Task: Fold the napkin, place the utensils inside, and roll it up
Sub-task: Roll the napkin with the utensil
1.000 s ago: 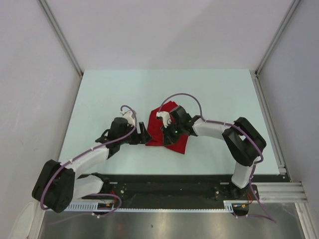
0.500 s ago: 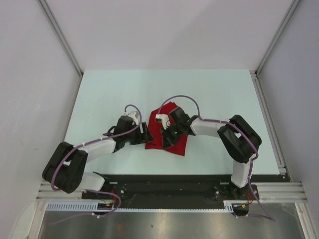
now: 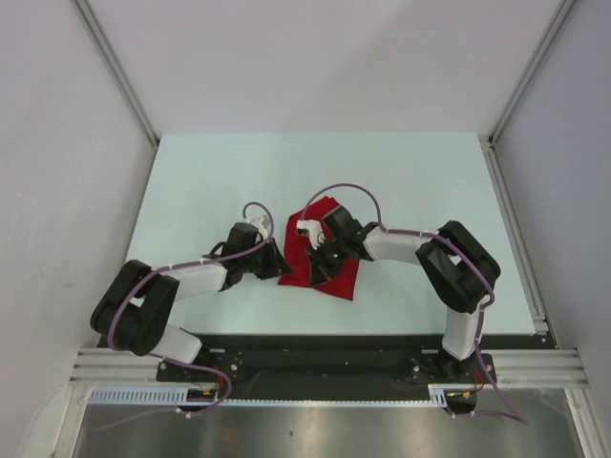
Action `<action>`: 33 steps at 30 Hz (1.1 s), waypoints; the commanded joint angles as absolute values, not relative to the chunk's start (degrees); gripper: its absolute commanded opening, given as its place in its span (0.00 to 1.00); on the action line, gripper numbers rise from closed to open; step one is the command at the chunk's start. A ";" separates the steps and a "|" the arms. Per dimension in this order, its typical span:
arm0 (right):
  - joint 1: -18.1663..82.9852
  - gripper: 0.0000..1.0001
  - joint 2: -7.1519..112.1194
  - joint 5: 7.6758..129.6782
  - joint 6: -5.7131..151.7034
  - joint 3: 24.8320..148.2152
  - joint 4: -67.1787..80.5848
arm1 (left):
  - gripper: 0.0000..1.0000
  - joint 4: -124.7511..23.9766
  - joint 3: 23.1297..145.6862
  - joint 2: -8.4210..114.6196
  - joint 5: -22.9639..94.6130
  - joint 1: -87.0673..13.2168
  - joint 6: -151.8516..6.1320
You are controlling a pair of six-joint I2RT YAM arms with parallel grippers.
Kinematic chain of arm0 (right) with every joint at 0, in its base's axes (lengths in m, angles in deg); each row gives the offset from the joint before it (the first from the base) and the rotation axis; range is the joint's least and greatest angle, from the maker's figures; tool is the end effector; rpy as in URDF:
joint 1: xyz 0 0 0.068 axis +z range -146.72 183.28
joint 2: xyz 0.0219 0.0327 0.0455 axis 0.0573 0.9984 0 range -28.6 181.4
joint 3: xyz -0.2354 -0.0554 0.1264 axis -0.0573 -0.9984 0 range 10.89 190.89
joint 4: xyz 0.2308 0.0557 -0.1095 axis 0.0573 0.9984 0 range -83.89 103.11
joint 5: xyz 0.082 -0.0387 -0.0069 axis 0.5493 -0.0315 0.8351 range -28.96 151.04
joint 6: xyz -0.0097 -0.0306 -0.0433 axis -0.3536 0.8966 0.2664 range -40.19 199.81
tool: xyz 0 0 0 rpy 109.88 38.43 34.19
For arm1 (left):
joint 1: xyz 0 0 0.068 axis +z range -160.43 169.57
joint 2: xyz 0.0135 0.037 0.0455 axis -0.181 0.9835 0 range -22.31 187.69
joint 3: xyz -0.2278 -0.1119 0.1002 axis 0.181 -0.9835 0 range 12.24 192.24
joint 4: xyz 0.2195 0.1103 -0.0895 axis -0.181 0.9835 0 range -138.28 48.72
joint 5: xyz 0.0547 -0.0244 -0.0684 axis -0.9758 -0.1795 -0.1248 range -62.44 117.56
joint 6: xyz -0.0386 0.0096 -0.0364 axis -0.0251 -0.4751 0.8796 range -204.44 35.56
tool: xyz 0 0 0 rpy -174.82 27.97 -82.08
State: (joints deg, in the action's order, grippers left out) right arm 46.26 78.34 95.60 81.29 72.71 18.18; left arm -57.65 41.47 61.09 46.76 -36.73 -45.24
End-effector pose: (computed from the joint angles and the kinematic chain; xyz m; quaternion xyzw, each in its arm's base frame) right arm 0.2557 0.2658 0.1480 -0.4242 0.8161 0.3620 0.1513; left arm 0.2261 -0.1249 0.1364 -0.0386 0.9117 -0.3344 0.2354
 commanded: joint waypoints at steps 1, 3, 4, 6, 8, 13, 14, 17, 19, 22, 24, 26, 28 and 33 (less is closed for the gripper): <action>46.96 0.00 76.52 94.00 80.78 72.50 15.43 | 0.10 -58.22 41.42 60.92 49.01 -37.14 -44.97; 47.40 0.01 74.69 92.68 80.51 72.15 14.55 | 0.00 -57.52 41.77 61.45 49.27 -37.14 -45.76; 48.01 0.06 73.80 90.76 80.43 71.98 14.20 | 0.00 -56.21 42.55 61.80 49.45 -37.14 -46.12; 49.16 0.33 70.57 88.03 80.42 71.01 12.53 | 0.00 -54.19 43.44 62.42 49.62 -37.06 -47.34; 51.87 0.50 68.45 82.42 80.77 69.26 10.17 | 0.00 -53.03 44.67 62.77 49.97 -37.06 -47.79; 61.00 0.73 63.87 63.20 84.81 64.07 2.61 | 0.00 -49.96 47.04 64.26 52.08 -36.00 -48.40; 62.42 0.73 63.78 61.14 85.43 63.45 1.98 | 0.00 -49.78 47.22 64.44 52.43 -35.74 -48.23; 67.51 0.74 65.18 50.42 87.54 61.26 -0.91 | 0.00 -48.81 47.83 65.49 54.45 -34.07 -48.67; 69.10 0.75 66.14 44.12 88.42 59.77 -2.41 | 0.00 -48.72 47.92 66.02 55.86 -32.67 -49.02; 71.74 0.76 67.81 37.69 89.74 58.09 -6.37 | 0.00 -46.88 48.53 66.02 55.69 -31.78 -49.81; 73.15 0.76 69.04 35.12 91.32 57.74 -8.65 | 0.00 -46.09 49.06 66.02 55.51 -31.70 -50.07; 73.77 0.77 70.62 32.91 92.81 57.82 -9.71 | 0.00 -45.82 49.33 66.11 55.60 -31.61 -50.42; 74.21 0.77 71.94 32.04 93.34 58.26 -9.71 | 0.00 -45.56 49.68 66.20 55.69 -31.52 -50.43; 74.83 0.76 75.54 26.95 94.31 58.53 -10.33 | 0.00 -45.56 49.68 66.64 55.86 -31.52 -50.69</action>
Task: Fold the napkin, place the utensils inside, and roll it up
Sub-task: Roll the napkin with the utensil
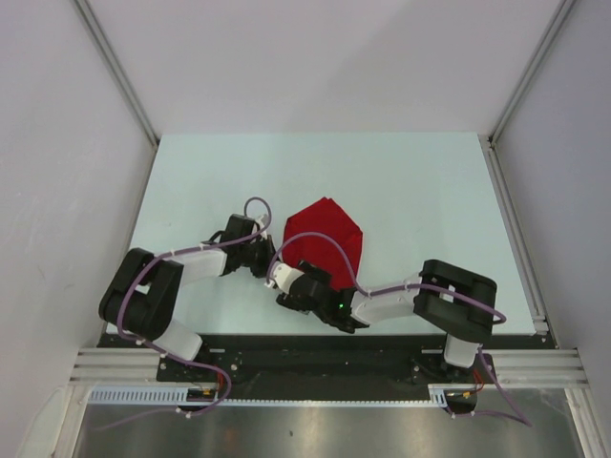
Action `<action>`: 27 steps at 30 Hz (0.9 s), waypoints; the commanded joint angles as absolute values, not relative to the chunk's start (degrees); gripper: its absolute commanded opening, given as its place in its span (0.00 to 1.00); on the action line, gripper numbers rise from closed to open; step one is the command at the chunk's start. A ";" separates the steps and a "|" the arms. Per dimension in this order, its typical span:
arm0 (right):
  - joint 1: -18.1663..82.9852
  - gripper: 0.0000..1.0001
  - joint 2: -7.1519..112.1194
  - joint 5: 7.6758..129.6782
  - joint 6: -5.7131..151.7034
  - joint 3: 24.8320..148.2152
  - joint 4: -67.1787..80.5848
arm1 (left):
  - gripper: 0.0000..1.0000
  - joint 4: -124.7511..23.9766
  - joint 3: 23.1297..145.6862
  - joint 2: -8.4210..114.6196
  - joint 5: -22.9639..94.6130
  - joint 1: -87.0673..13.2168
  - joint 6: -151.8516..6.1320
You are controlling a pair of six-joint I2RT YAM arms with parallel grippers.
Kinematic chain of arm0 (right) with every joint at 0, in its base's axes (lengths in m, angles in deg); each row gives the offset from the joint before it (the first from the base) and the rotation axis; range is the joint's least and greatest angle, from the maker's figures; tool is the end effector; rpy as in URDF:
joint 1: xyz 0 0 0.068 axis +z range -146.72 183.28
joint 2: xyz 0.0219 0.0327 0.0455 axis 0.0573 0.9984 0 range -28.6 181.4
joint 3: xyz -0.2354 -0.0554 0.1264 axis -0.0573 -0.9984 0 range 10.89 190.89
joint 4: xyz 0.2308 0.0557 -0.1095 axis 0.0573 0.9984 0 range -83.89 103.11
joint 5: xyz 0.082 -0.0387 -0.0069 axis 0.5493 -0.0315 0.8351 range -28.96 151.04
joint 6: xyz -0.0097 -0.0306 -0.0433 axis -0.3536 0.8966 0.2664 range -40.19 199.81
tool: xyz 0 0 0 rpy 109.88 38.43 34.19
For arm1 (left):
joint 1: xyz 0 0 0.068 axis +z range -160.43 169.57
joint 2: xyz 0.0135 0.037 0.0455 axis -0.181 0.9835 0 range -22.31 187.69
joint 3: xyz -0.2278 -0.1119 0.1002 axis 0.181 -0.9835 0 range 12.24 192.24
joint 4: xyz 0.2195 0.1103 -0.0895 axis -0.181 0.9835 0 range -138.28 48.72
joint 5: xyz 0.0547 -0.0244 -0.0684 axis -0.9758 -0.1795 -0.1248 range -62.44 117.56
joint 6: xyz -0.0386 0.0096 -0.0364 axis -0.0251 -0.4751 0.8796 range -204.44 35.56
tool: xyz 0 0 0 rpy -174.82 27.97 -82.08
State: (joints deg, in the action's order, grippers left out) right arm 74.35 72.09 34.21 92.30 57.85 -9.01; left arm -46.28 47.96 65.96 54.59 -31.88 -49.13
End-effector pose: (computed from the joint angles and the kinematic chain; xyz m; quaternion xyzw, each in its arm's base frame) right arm 0.1271 0.3210 0.1450 -0.5090 0.7206 0.0240 0.4701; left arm 0.2453 -0.1138 0.1333 -0.0411 0.9280 -0.3365 0.1546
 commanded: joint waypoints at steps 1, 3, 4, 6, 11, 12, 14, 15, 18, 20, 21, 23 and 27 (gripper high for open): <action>74.83 0.75 75.99 26.59 94.22 58.61 -10.24 | 0.00 -45.65 49.51 66.64 55.86 -31.52 -50.78; 74.74 0.72 76.60 26.32 94.14 58.61 -10.24 | 0.00 -45.82 49.59 66.81 55.95 -31.52 -50.69; 74.56 0.70 76.70 26.75 93.87 58.61 -9.89 | 0.00 -45.91 49.59 66.73 56.04 -31.52 -50.60; 74.21 0.54 76.96 28.77 93.52 58.61 -9.36 | 0.00 -46.17 49.77 66.90 56.30 -31.52 -50.60; 72.63 0.21 75.56 37.90 93.61 58.79 -6.38 | 0.00 -47.75 49.59 67.16 57.53 -31.52 -50.25; 72.19 0.14 75.21 41.40 93.43 59.05 -5.50 | 0.05 -48.02 49.51 67.17 58.23 -31.52 -50.16; 70.44 0.00 73.71 45.02 92.30 60.28 -2.25 | 0.38 -48.02 49.59 66.90 58.24 -31.43 -50.25; 69.74 0.00 73.10 48.96 91.77 60.63 -1.11 | 0.52 -48.02 49.59 66.47 58.06 -31.26 -50.16; 65.88 0.00 70.81 57.04 88.69 63.44 4.77 | 0.80 -49.95 49.07 63.48 55.08 -29.94 -49.72; 63.50 0.00 69.76 60.49 86.42 65.98 9.87 | 0.84 -49.52 48.63 60.77 51.13 -29.06 -50.16; 61.23 0.00 69.67 64.86 85.88 66.87 12.58 | 0.84 -49.34 48.02 59.97 49.73 -29.06 -50.51; 59.19 0.00 69.93 68.49 84.91 69.93 15.15 | 0.85 -49.16 47.31 58.38 45.87 -29.06 -51.21; 54.09 0.00 72.82 79.28 82.02 74.33 19.89 | 0.85 -52.23 42.32 52.25 42.07 -29.06 -51.83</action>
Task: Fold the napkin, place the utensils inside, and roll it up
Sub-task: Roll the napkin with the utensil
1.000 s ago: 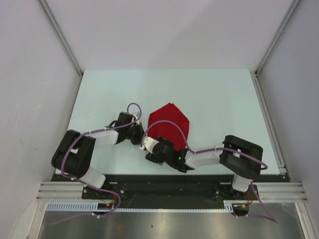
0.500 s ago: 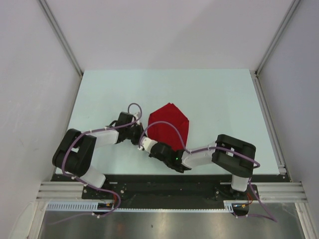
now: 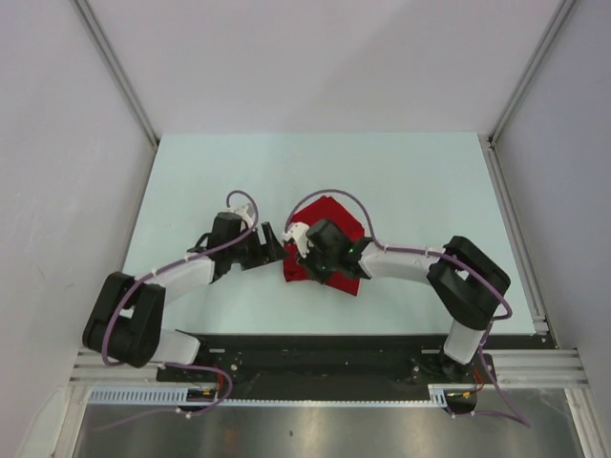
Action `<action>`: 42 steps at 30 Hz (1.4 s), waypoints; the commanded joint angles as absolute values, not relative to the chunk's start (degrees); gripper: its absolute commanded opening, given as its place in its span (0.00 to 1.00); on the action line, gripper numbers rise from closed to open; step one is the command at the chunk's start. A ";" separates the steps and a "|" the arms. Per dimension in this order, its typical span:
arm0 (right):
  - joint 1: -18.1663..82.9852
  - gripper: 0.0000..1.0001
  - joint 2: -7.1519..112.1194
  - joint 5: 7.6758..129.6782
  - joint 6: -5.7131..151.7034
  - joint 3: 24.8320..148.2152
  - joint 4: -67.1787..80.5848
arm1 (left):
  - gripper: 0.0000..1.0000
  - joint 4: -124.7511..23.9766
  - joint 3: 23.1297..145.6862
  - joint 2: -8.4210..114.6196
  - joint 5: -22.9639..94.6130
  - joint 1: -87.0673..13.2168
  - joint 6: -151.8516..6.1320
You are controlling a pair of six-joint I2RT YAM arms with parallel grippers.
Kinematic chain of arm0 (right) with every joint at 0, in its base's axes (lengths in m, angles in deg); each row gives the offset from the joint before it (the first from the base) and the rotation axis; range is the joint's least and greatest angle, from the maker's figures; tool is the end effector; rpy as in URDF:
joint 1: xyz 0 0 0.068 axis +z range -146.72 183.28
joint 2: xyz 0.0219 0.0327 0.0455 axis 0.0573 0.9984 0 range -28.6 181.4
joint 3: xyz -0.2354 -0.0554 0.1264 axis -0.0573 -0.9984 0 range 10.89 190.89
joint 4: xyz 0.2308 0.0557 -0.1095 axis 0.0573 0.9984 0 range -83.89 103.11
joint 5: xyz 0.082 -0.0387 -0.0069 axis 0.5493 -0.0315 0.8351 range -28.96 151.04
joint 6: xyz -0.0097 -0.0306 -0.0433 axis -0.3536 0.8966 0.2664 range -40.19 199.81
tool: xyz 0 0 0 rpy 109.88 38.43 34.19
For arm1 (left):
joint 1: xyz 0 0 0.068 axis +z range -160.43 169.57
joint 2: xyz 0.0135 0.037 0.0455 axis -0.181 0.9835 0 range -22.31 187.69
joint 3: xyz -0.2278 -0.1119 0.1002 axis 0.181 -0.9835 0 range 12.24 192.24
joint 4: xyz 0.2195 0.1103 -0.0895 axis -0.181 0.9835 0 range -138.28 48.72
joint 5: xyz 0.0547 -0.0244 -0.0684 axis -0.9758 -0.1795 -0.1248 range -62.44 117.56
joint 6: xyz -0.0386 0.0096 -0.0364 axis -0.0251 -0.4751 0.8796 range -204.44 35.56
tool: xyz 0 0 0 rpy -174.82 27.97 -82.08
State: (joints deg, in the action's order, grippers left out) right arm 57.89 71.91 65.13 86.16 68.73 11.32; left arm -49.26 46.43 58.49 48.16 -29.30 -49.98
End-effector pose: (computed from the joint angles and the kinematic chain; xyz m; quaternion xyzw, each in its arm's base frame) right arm 0.2078 0.2968 0.1700 -0.4841 0.7972 0.1772 0.3141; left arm 0.2464 -0.0975 0.1606 -0.0567 0.9118 -0.3147 0.2577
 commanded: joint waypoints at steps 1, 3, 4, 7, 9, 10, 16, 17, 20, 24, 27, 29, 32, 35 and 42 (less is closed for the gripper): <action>52.17 0.00 73.61 80.88 81.57 75.04 20.60 | 0.85 -53.37 41.17 51.01 41.63 -29.32 -52.27; 50.66 0.00 76.15 85.28 80.43 77.32 22.44 | 0.84 -58.29 37.49 46.80 41.19 -30.02 -52.97; 49.18 0.00 77.13 86.60 80.25 78.12 23.24 | 0.84 -59.78 36.33 45.12 41.27 -30.90 -54.02; 47.32 0.00 80.90 91.52 80.07 81.63 26.84 | 0.84 -65.93 32.11 39.68 42.15 -33.61 -57.00; 45.65 0.00 82.75 95.39 78.94 82.60 27.99 | 0.84 -68.58 30.61 37.47 41.20 -35.64 -58.94; 45.12 0.00 84.33 96.36 78.50 83.30 28.17 | 0.84 -69.98 30.26 35.98 41.01 -37.13 -60.43; 42.75 0.00 88.38 100.23 77.96 85.51 30.54 | 0.84 -74.65 28.67 35.70 42.85 -39.69 -65.09; 42.48 0.00 89.17 100.76 77.53 85.94 30.89 | 0.83 -74.39 29.37 37.01 42.68 -40.13 -65.89; 41.52 0.00 90.58 102.34 76.92 86.82 31.42 | 0.82 -74.74 30.34 39.73 40.93 -42.41 -68.09; 40.02 0.00 92.25 103.92 76.03 87.27 32.12 | 0.80 -75.79 31.22 41.50 38.55 -45.05 -70.55; 39.23 0.00 92.95 104.71 75.85 87.44 32.21 | 0.79 -76.58 31.66 42.99 37.23 -46.02 -71.25; 39.23 0.00 93.39 105.33 75.85 87.53 32.30 | 0.77 -77.02 32.19 43.78 36.88 -46.28 -71.34; 39.05 0.00 94.01 105.77 75.85 87.53 32.21 | 0.73 -77.29 33.15 46.15 36.44 -46.72 -71.87; 38.62 0.00 94.62 106.21 75.42 87.53 32.12 | 0.68 -76.93 33.95 48.00 36.70 -47.16 -72.31; 37.74 0.00 95.59 107.18 74.89 87.79 32.21 | 0.64 -78.17 34.12 50.11 37.41 -47.69 -73.10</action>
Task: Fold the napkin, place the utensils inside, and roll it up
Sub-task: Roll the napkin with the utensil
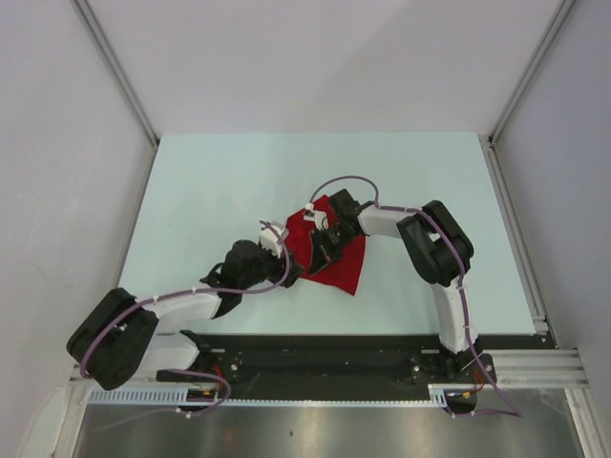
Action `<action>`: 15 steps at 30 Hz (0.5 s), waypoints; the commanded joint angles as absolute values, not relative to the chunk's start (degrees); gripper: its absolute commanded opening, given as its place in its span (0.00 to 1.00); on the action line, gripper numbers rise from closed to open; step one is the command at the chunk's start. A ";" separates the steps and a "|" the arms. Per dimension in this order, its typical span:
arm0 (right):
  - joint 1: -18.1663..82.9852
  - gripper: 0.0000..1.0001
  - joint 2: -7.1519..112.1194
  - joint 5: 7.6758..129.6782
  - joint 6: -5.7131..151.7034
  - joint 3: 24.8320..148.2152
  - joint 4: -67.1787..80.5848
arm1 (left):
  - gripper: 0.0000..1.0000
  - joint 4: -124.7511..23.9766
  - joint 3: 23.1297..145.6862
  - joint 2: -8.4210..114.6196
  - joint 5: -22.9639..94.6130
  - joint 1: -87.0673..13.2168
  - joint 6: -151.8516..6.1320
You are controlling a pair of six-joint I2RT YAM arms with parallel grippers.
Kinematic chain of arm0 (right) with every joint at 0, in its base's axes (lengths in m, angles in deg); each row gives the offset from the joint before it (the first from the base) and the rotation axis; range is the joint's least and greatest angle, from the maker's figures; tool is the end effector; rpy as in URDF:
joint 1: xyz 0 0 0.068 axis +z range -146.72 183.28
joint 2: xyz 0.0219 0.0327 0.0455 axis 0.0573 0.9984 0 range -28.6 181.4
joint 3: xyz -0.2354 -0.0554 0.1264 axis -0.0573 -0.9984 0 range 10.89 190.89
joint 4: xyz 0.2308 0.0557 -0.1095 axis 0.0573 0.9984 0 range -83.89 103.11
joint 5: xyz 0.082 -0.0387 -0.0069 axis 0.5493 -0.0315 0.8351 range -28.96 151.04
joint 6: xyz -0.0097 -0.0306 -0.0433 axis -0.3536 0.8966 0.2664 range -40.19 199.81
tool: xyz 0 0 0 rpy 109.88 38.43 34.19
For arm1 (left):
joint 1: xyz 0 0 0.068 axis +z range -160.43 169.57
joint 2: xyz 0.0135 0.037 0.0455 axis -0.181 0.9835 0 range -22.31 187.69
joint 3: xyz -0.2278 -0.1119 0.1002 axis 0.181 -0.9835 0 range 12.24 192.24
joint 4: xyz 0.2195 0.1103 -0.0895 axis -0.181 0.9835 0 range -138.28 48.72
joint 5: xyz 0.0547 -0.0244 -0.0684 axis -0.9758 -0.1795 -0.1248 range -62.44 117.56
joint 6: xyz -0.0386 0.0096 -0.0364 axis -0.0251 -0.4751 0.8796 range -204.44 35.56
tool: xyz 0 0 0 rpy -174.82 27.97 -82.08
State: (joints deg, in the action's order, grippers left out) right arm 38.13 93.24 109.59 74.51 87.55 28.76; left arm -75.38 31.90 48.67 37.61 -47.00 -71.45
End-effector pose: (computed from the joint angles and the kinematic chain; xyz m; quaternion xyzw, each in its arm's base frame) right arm 0.3224 0.2569 0.1160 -0.3046 0.8448 0.4391 0.0262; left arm 0.1836 -0.1441 0.1646 0.2175 0.8091 -0.2935 0.4603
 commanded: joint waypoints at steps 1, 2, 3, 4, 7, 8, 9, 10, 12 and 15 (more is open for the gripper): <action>37.74 0.00 95.68 107.35 74.89 87.79 32.12 | 0.63 -77.64 34.38 50.55 37.15 -47.78 -73.19; 37.74 0.00 95.68 107.35 74.80 87.79 32.04 | 0.63 -77.55 35.00 51.77 36.97 -47.78 -73.10; 37.74 0.00 95.77 107.27 74.80 87.79 32.04 | 0.63 -77.64 35.18 52.22 37.05 -47.87 -73.19; 37.65 0.00 95.77 107.35 74.89 87.79 32.04 | 0.62 -77.73 35.44 52.83 37.23 -47.87 -73.10; 37.56 0.00 96.03 107.27 74.54 87.79 32.04 | 0.59 -77.81 36.06 53.98 37.23 -48.39 -73.28; 37.56 0.00 96.12 107.35 74.54 87.71 32.04 | 0.58 -77.47 36.23 54.16 36.36 -48.39 -73.45; 37.65 0.00 96.21 107.35 74.45 87.71 31.95 | 0.54 -77.38 36.32 54.42 36.09 -48.39 -73.63; 37.65 0.00 96.29 107.35 74.45 87.71 31.95 | 0.53 -77.29 36.49 54.60 35.91 -48.39 -73.63; 37.56 0.00 96.56 107.62 74.45 87.62 31.77 | 0.49 -77.55 36.67 55.38 35.65 -48.39 -73.63; 37.56 0.00 96.38 107.62 74.36 87.53 31.68 | 0.37 -76.41 37.55 56.87 34.07 -48.48 -73.54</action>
